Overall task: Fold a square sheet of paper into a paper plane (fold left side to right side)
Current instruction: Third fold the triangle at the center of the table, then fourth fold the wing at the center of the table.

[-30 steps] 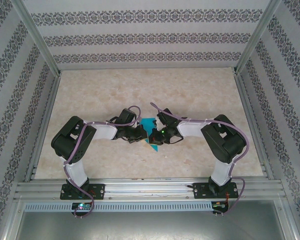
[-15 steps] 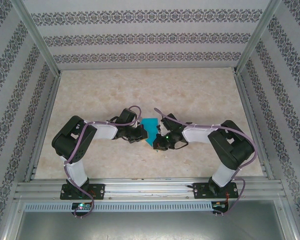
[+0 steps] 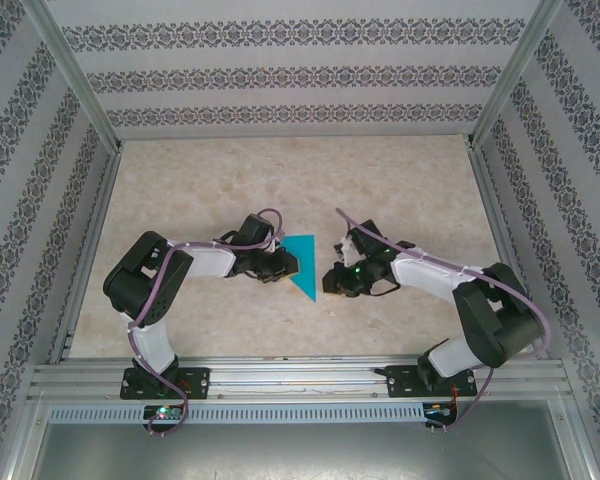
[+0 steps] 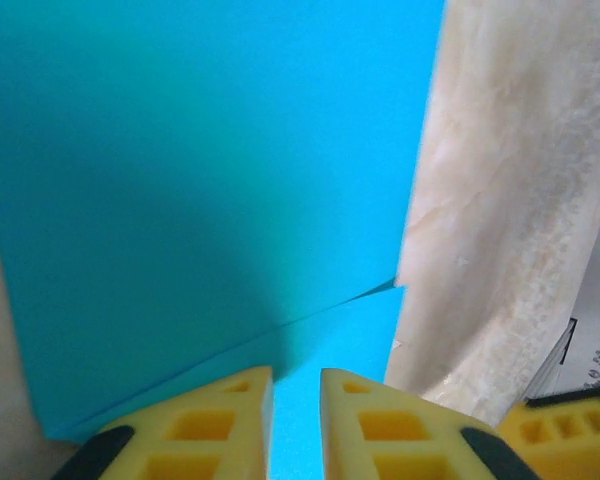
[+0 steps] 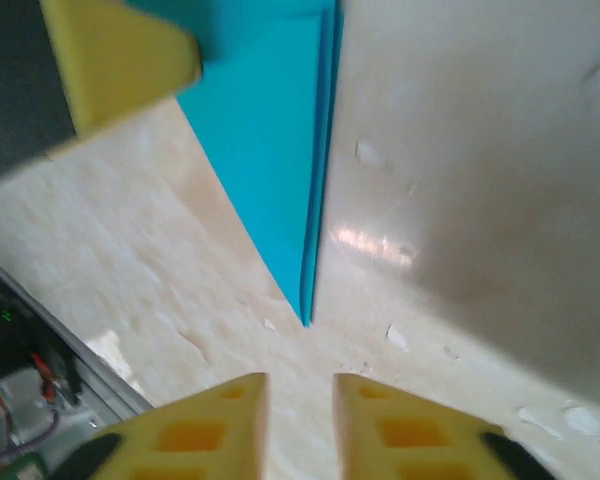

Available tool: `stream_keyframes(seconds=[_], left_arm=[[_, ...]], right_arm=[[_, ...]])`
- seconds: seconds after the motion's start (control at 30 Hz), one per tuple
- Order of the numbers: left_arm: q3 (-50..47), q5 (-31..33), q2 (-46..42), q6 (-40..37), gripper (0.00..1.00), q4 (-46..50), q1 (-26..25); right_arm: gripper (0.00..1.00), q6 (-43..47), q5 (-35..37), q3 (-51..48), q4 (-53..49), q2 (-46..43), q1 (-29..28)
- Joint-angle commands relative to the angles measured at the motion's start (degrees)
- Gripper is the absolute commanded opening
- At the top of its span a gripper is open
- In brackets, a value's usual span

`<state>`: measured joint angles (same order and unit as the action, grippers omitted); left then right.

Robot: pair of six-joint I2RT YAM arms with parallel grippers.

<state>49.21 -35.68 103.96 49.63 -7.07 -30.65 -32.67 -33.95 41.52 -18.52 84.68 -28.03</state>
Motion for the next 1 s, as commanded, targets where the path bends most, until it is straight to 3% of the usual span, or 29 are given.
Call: stream_keyframes(seconds=[0.0, 0.2, 0.43, 0.63, 0.77, 0.97], left_arm=[[2.91, 1.18, -4.38, -1.04, 0.27, -0.61, 0.7], [-0.47, 8.27, -13.16, -3.76, 0.39, 1.88, 4.31], [-6.59, 12.97, -20.04, -4.93, 0.46, 4.53, 8.58], [-8.73, 12.42, -20.27, -4.57, 0.48, 4.1, 10.06], [-9.1, 10.7, -19.22, -3.92, 0.5, 2.56, 10.41], [-7.82, 6.1, -15.36, -2.91, 0.55, -0.55, 10.47]], right_arm=[[0.37, 5.49, -1.93, 0.55, 5.96, -0.65, 3.39], [0.5, 10.56, -4.72, 1.88, 15.26, 4.7, 4.74], [0.52, 11.59, -8.23, 4.45, 21.29, 12.53, 3.65], [0.5, 11.49, -10.06, 6.27, 23.57, 16.76, 2.2], [0.37, 11.01, -10.78, 6.74, 24.15, 17.93, 1.93], [0.04, 10.98, -9.84, 5.46, 24.06, 15.25, 2.54]])
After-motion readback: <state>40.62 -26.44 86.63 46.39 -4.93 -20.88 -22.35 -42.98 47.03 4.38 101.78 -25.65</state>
